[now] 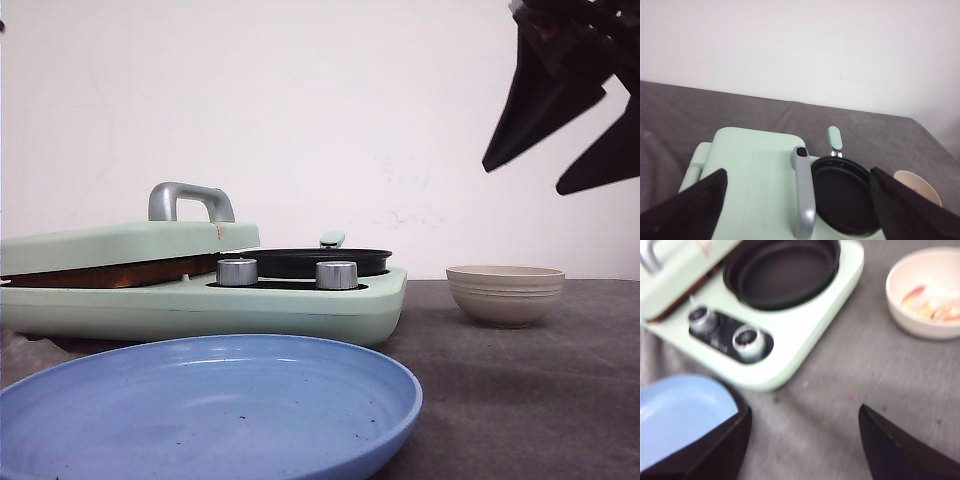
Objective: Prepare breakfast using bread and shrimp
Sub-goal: 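Release the lid handle and raise the left gripper, then lower the right gripper to the cream bowl rim and grasp it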
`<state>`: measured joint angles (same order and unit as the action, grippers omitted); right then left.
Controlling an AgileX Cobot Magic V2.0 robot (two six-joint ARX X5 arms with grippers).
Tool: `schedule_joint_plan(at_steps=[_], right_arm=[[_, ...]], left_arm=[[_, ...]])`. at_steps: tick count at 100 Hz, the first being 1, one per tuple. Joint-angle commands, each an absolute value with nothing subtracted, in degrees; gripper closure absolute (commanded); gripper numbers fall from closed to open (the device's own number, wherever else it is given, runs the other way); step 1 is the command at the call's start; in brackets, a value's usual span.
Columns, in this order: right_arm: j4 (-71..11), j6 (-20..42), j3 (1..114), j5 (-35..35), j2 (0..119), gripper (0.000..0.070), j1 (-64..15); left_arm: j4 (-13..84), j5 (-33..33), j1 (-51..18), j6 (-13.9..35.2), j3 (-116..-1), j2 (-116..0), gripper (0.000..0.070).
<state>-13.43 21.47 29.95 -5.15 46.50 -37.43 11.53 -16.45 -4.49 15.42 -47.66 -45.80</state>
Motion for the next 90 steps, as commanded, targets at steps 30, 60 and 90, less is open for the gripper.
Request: schedule_joint_plan(at_steps=[30,60,90], right_arm=[[-12.3,22.1,34.4,-3.0,46.8,0.0288,-31.0],[-18.4,19.8,43.9,6.6,53.5,0.0288,-16.6],[-25.3,15.7,58.8,13.5,72.3,0.0288,-7.4]], left_arm=[[20.2,-16.1,-4.4,6.2,-47.3,-36.6,0.019],[18.0,-13.7,-3.3,6.3,-35.9,-27.2,0.0191],[16.1,-12.2,-2.4,10.8,-24.9,-21.7,0.0244]])
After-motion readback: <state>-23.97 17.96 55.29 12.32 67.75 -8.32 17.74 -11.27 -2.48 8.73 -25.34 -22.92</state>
